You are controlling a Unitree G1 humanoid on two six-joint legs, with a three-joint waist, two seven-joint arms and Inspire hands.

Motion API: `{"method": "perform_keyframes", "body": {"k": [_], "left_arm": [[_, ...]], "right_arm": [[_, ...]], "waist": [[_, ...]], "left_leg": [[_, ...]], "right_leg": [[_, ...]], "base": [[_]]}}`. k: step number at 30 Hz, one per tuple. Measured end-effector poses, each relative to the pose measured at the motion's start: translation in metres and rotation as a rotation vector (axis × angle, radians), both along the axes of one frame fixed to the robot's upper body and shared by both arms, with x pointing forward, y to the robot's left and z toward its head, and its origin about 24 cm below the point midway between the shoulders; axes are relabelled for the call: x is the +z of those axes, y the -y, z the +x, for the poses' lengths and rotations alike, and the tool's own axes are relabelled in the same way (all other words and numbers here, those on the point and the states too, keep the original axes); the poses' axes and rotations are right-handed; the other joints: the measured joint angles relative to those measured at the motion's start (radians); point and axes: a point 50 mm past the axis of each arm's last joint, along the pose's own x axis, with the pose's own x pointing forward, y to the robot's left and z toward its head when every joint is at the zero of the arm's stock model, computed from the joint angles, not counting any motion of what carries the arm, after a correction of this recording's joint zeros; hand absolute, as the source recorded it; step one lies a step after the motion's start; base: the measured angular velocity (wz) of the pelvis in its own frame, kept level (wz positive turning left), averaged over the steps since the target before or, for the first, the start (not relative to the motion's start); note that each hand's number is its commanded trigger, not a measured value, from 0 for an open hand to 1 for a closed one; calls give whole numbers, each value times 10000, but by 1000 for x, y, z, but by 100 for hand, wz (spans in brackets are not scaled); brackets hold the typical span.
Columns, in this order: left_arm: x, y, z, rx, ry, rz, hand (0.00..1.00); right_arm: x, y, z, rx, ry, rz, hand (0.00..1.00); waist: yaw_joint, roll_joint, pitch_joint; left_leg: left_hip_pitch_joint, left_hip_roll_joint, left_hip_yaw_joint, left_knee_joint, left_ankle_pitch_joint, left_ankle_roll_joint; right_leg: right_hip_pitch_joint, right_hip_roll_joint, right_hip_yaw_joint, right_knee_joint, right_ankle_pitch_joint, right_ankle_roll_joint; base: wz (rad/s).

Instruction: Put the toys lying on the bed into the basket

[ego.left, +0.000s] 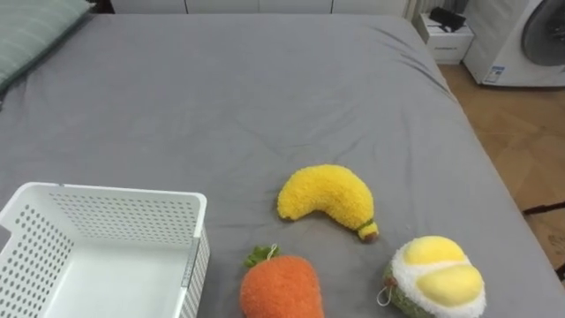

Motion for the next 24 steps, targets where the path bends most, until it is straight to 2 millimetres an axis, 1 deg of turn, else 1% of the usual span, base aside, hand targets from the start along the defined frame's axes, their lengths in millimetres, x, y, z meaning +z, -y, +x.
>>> {"method": "perform_keyframes", "body": {"k": [1, 4, 6, 7, 9, 10, 12, 13, 15, 16, 18, 21, 24], "left_arm": [[0, -1, 0, -6, -12, 31, 0], [1, -6, -3, 53, -74, 119, 0], [2, -9, -4, 21, -75, 187, 0], [3, -9, -4, 26, -62, 197, 0], [3, -10, -2, -83, 32, 239, 0], [3, -10, -1, -99, 73, 251, 0], [4, -10, 2, -154, 149, 285, 0], [4, -10, 2, -157, 158, 288, 0], [4, -11, 2, -148, 195, 308, 0], [4, -11, 2, -150, 204, 309, 0], [5, -11, 3, -216, 254, 324, 0], [5, -10, 4, -233, 279, 314, 0], [5, -10, 6, -289, 343, 338, 0]], "right_arm": [[1, 2, 2, -75, 86, -149, 0], [8, 15, 17, -39, 485, -850, 0], [15, 26, 33, 289, 840, -1459, 0], [17, 28, 37, 405, 954, -1619, 0], [27, 38, 58, 940, 1581, -2224, 0], [31, 40, 66, 1049, 1864, -2410, 0], [48, 46, 93, 1552, 2955, -3139, 0], [51, 47, 98, 1681, 3169, -3291, 0], [63, 48, 119, 2034, 3925, -3638, 0], [66, 47, 124, 2110, 4107, -3700, 0], [79, 45, 141, 2662, 4791, -4076, 0], [94, 38, 161, 3777, 5445, -4544, 0], [101, 30, 171, 4485, 5812, -4653, 0]], "waist": [[-2, -22, 5], [-34, -94, 2], [-3, -119, 11], [6, -116, 12], [22, -120, 13], [28, -120, 12], [22, -126, 12], [26, -133, 9], [44, -182, 19], [50, -196, 26], [87, -200, 29], [147, -215, 30], [371, -247, 14]], "left_leg": [[3, 0, 1, 0, 0, 0], [3, -21, 15, 1, -8, 10], [-7, -65, 19, -10, -10, 15], [-11, -64, 24, -11, -12, 16], [-102, -62, 40, -14, -12, 16], [-156, -61, 44, -5, -11, 16], [-243, -63, 51, 5, -2, 20], [-244, -63, 51, 10, -2, 20], [-318, -62, 50, 40, -2, 20], [-337, -62, 50, 59, -2, 19], [-346, -63, 56, 68, -2, 19], [-346, -56, 92, 69, -1, 18], [-352, -44, 166, 73, -1, 18]], "right_leg": [[0, 1, 0, 5, 0, 0], [1, -3, -10, 3, 14, 11], [-6, -2, -7, -7, 19, 14], [-7, -2, -5, -15, 19, 14], [-109, -1, 4, -1, 20, 14], [-158, -2, 1, 9, 21, 13], [-236, -5, -6, 8, 36, 13], [-227, -7, -10, -9, 37, 13], [-256, -11, -31, -44, 37, 14], [-266, -12, -31, -41, 37, 14], [-269, -12, -21, -49, 34, 16], [-287, -6, 3, -38, 34, 15], [-330, -4, 51, -17, 37, 16]], "base": [[0], [0], [0], [0], [0], [0], [0], [0], [4], [0], [0], [-1], [-7]]}}
